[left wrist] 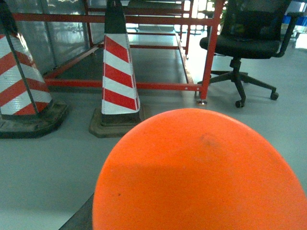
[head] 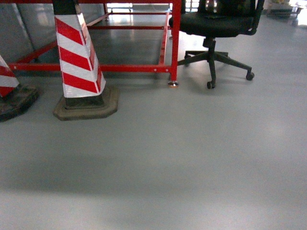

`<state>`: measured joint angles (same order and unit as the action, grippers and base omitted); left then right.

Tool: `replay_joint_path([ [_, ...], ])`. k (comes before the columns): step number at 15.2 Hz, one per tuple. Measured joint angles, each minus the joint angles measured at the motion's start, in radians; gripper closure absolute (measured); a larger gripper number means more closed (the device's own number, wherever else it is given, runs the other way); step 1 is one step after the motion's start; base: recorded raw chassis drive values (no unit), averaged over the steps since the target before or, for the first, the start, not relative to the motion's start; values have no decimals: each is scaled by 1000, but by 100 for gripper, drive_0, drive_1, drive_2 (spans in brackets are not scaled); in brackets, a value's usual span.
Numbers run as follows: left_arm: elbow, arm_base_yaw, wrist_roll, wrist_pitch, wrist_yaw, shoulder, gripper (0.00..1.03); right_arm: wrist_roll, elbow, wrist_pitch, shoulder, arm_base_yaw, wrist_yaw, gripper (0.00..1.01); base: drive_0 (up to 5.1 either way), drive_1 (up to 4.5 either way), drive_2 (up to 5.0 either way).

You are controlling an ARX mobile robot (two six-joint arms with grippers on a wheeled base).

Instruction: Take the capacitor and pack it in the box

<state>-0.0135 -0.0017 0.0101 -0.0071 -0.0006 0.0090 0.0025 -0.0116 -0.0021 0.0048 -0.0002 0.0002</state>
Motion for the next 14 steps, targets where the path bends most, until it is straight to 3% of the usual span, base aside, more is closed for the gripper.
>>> replay_joint_path([
  [14, 0, 0, 0, 0, 1, 0, 59, 0, 0, -5, 0, 0, 0, 3, -500, 246, 246],
])
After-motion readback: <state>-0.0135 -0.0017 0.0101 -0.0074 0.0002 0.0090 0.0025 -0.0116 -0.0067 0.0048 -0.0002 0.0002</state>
